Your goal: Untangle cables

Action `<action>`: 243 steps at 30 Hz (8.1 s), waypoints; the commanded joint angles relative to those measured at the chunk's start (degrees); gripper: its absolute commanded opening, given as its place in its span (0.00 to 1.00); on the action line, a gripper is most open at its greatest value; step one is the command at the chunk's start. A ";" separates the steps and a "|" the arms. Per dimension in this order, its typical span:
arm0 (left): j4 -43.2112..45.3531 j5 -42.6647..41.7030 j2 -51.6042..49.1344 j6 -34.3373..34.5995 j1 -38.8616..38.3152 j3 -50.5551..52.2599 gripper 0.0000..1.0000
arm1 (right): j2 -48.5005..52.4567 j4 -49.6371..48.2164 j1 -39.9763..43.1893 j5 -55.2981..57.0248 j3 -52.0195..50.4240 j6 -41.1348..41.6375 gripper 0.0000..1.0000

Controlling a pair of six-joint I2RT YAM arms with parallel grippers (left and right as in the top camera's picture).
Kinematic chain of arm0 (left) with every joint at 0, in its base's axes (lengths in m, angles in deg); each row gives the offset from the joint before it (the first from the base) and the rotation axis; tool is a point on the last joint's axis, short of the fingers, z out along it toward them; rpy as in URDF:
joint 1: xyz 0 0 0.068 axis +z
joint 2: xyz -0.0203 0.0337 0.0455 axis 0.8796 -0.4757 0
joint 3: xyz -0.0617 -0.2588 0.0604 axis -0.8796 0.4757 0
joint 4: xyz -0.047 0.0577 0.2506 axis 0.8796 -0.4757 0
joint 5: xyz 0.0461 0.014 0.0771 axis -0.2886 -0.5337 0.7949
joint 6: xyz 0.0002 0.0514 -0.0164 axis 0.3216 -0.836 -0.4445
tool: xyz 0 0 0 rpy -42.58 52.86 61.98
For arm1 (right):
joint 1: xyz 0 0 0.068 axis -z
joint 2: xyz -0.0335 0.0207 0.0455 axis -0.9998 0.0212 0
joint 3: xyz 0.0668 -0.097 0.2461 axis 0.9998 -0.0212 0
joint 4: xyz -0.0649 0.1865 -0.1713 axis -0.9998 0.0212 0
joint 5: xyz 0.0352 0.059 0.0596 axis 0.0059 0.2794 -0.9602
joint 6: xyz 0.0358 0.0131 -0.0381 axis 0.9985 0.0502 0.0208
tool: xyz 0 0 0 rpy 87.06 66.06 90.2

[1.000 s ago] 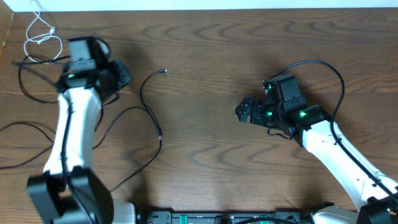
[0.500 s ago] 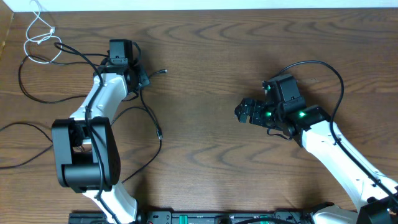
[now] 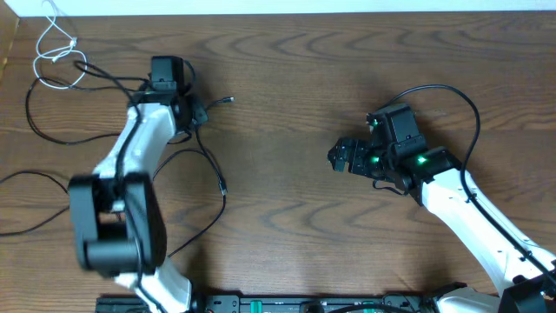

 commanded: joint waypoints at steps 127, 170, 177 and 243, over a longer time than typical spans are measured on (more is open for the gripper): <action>-35.23 -22.91 78.42 -9.01 -2.67 10.71 0.98 | -65.16 30.75 19.52 20.65 -2.71 -7.52 0.99; -35.23 -22.91 78.42 -9.01 -2.67 10.71 0.98 | -81.50 -25.09 21.70 10.27 -51.60 -33.42 0.99; -35.26 -22.91 78.42 -9.01 -2.67 10.71 0.98 | -81.20 -25.09 21.64 10.60 -51.60 -36.61 0.99; -35.23 -22.91 78.42 -9.01 -2.67 10.71 0.98 | -81.59 -25.03 21.62 13.25 -51.58 -34.88 0.99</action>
